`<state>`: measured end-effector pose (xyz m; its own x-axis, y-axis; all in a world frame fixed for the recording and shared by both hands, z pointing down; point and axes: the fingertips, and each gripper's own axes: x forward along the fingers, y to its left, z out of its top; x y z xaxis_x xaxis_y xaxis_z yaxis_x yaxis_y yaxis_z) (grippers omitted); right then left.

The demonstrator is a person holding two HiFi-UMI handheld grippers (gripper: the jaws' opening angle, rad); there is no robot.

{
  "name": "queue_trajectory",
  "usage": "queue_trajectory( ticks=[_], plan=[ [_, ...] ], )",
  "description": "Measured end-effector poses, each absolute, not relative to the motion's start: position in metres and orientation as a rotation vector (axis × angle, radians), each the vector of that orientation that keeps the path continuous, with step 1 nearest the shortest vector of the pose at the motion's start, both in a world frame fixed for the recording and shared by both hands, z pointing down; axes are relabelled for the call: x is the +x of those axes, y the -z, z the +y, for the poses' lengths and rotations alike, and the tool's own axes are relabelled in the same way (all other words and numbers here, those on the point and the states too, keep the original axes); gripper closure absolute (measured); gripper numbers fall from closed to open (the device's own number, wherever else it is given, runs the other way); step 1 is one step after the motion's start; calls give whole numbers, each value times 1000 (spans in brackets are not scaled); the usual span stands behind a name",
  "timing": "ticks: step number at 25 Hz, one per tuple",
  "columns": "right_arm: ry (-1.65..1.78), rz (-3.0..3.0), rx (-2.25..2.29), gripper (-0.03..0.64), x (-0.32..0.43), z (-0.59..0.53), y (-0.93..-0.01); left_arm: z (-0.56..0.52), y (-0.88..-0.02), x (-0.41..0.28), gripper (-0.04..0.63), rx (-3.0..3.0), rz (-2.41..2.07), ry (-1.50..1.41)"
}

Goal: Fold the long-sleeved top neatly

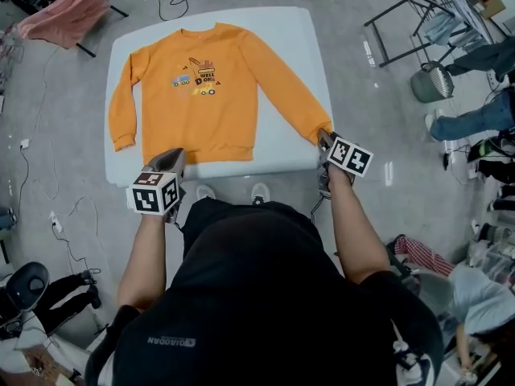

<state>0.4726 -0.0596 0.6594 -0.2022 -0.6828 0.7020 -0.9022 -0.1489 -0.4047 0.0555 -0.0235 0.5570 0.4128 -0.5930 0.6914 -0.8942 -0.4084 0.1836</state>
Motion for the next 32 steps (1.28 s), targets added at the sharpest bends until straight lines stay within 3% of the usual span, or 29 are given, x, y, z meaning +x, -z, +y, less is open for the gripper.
queue_trajectory(
  ticks=[6,7,8,9,17,32],
  plan=[
    [-1192,-1823,1812,452,473,-62,-663,-14,-561,47,589,2113,-1255,-738],
    [-1182,-1818,1808,484,473,-63,-664,-16,-561,44,589,2115,-1251,-736],
    [-1181,-1820,1810,559,473,-64,-664,-19,-561,42,589,2121,-1247,-734],
    [-1187,-1828,1822,579,474,-66,-662,-24,-560,40,589,2130,-1242,-732],
    [-986,-1932,1902,584,464,-84,-596,-56,-546,2,589,2182,-1228,-705],
    [-557,-2347,1753,583,293,-219,-397,-94,-528,-87,589,2224,-1214,-618]
  ],
)
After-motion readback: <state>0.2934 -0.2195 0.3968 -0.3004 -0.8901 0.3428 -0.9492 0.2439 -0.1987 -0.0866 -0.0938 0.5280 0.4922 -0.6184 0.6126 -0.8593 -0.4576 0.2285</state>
